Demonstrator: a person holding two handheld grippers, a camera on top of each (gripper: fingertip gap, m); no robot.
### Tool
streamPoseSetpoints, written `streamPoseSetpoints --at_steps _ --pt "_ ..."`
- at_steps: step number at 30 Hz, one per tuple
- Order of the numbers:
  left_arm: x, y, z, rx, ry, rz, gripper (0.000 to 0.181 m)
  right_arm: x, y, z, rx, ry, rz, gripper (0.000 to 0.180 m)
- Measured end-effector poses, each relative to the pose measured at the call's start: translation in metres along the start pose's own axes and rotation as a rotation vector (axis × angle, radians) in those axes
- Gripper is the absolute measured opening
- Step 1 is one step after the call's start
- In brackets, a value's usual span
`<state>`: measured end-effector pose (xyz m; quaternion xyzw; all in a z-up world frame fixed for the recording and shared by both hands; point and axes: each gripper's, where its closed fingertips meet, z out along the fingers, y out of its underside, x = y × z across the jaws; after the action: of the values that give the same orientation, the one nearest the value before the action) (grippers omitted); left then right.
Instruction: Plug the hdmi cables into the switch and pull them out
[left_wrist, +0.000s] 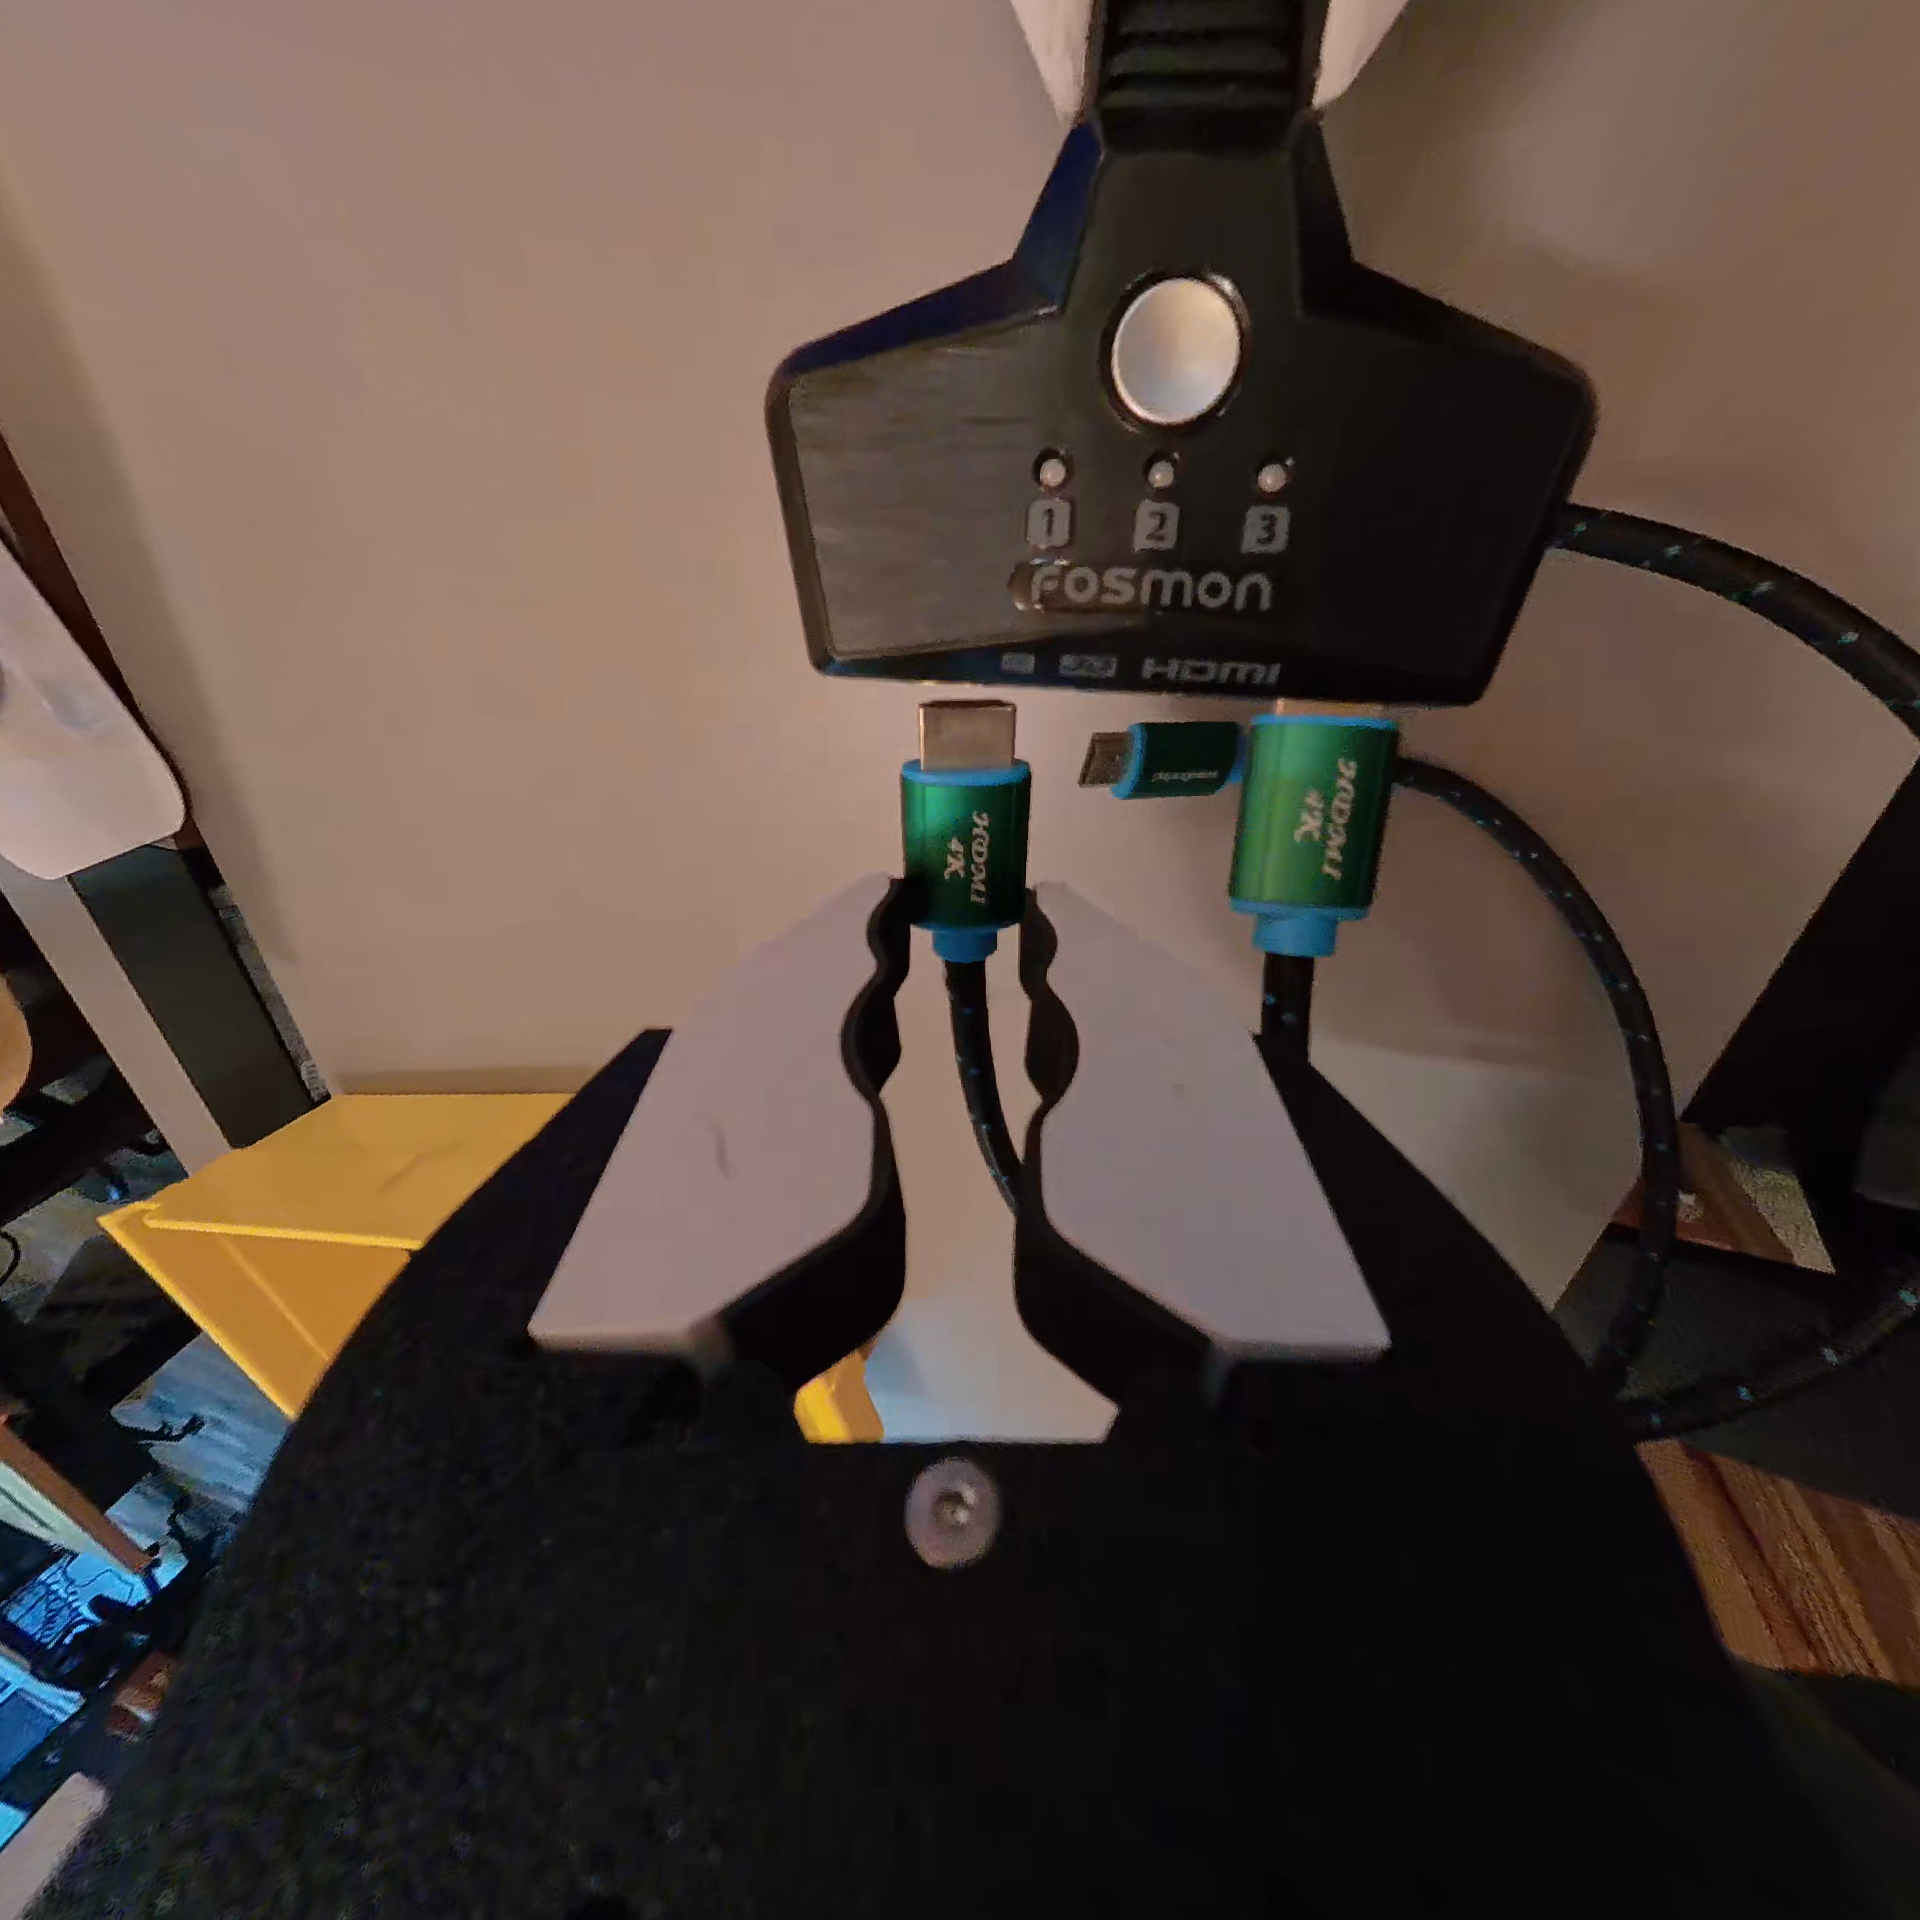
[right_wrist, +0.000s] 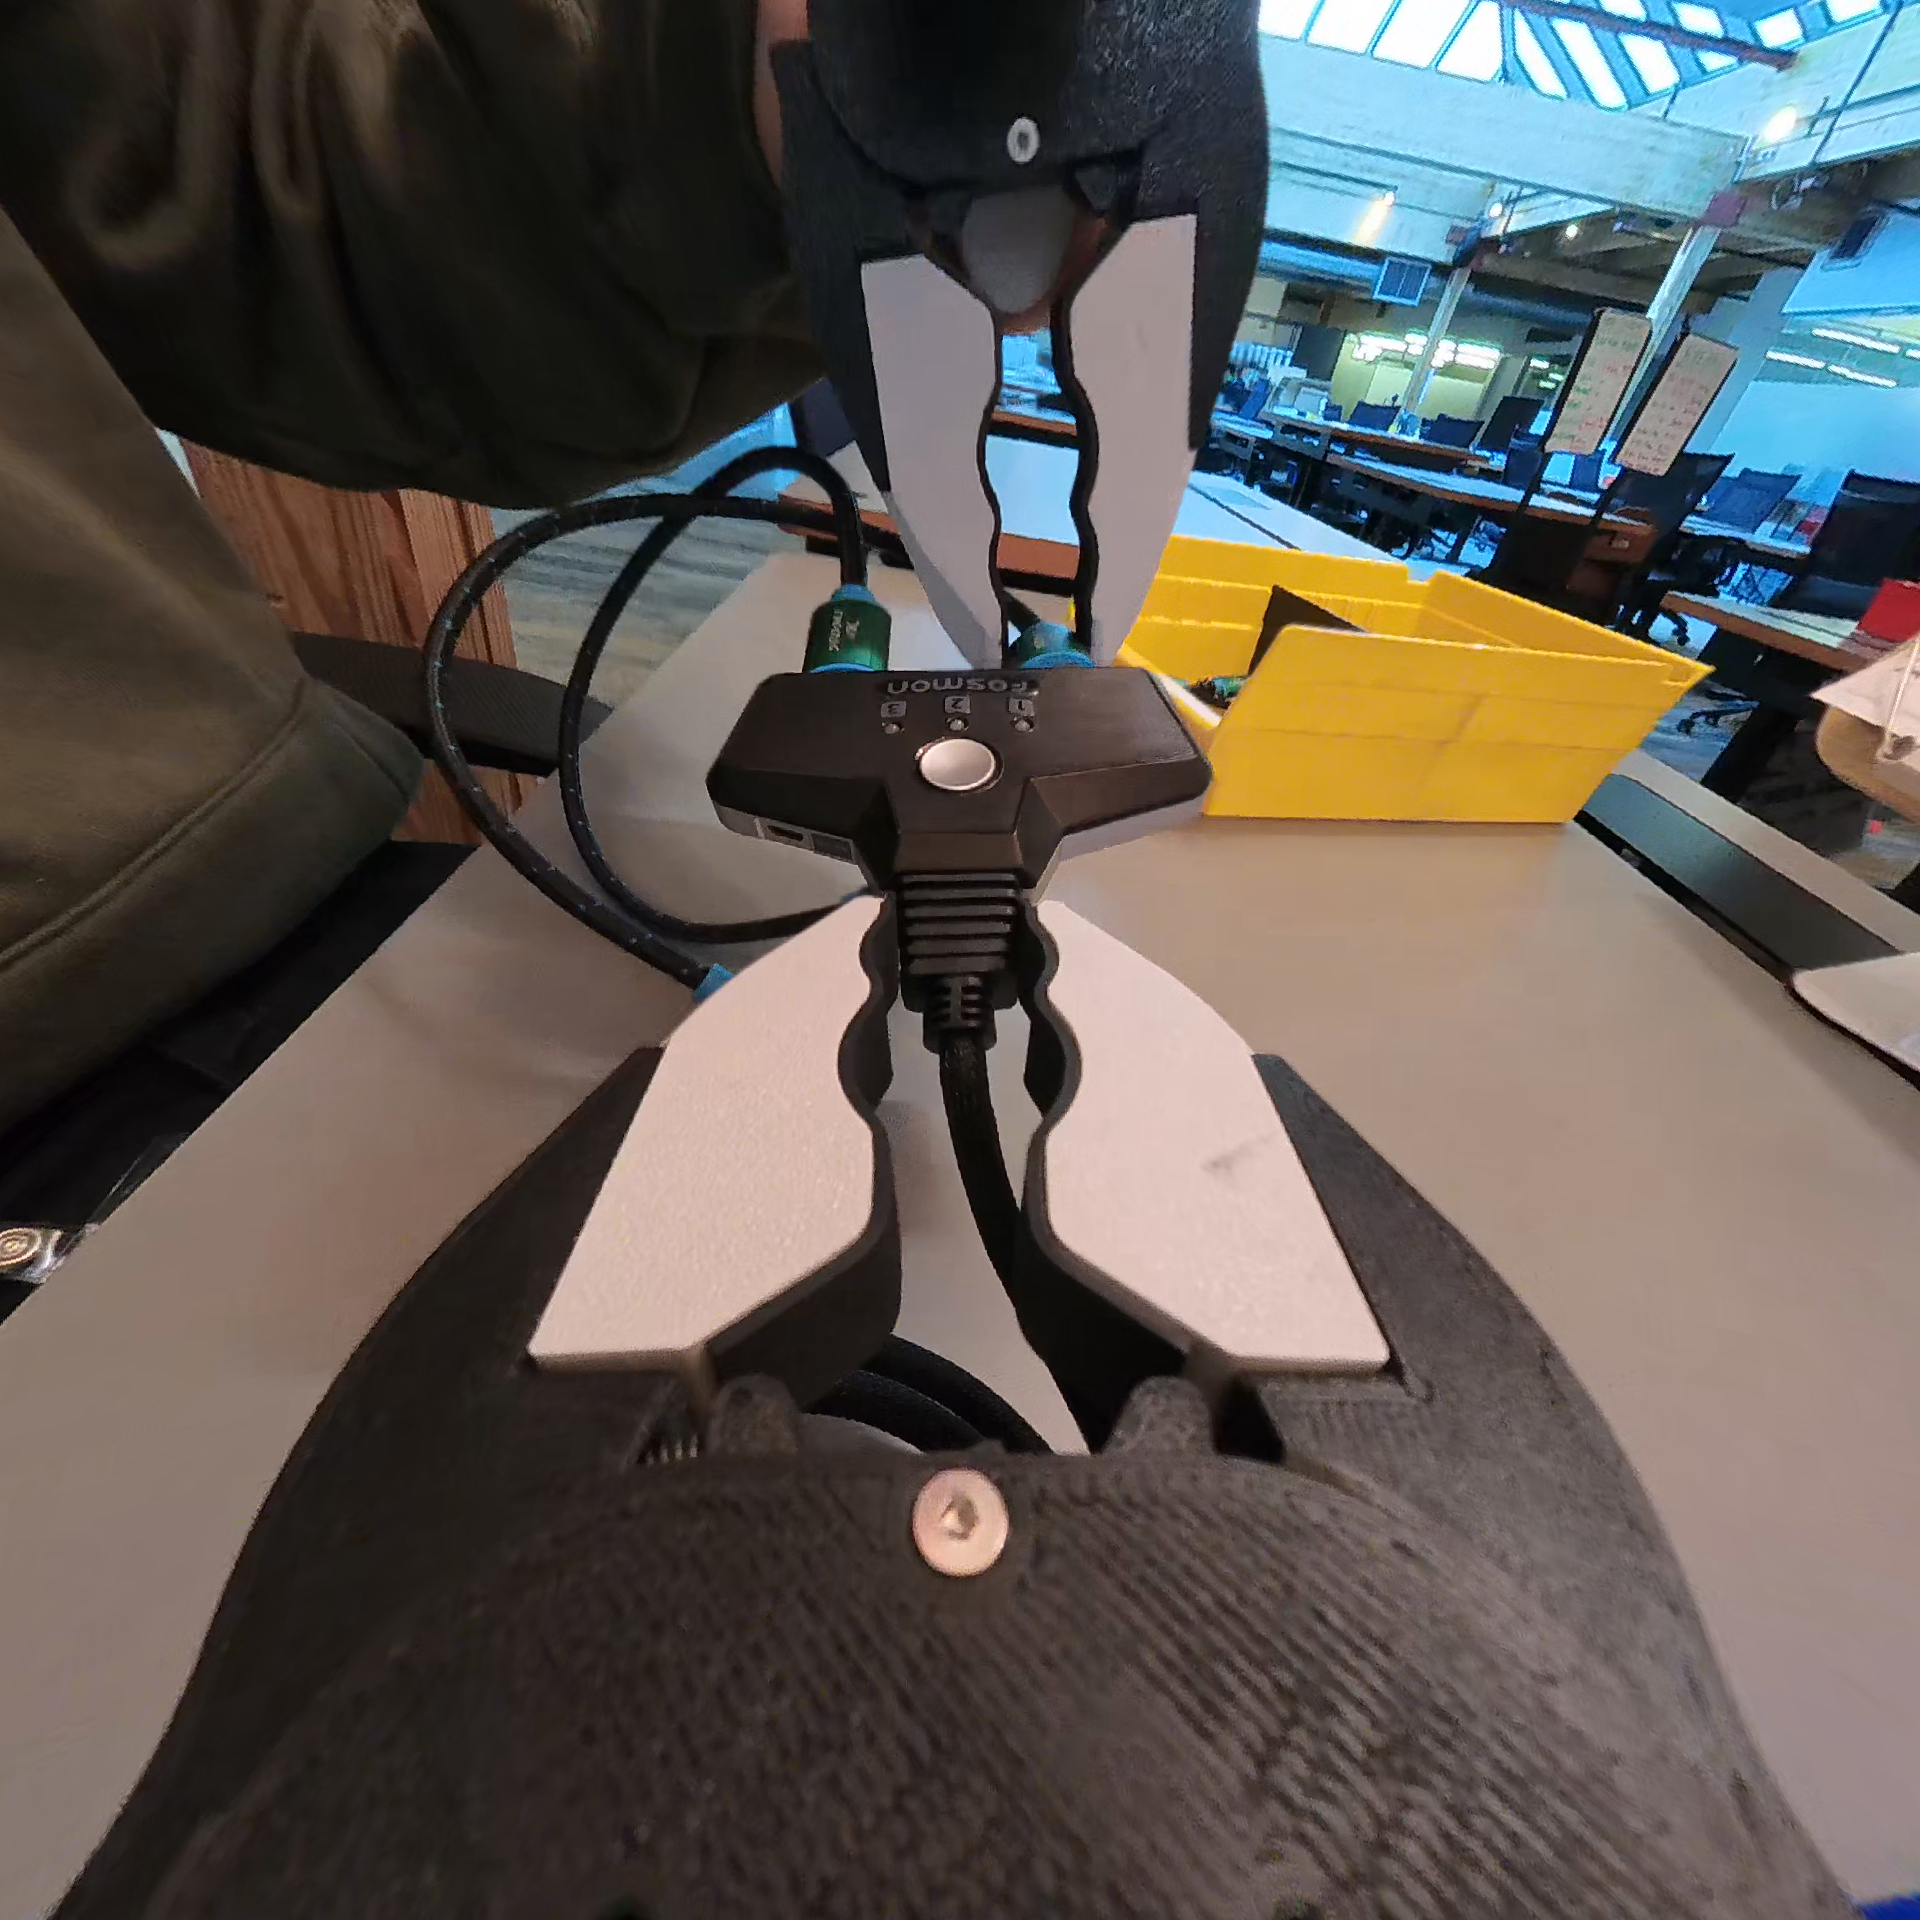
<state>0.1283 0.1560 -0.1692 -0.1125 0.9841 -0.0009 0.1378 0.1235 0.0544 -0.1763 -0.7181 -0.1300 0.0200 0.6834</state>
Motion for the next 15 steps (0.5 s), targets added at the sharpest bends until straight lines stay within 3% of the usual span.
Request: streamPoseSetpoints --at_steps 15 --pt "-0.004 0.01 0.012 -0.156 0.052 0.054 0.02 -0.002 0.012 0.009 -0.096 -0.003 -0.021 0.022"
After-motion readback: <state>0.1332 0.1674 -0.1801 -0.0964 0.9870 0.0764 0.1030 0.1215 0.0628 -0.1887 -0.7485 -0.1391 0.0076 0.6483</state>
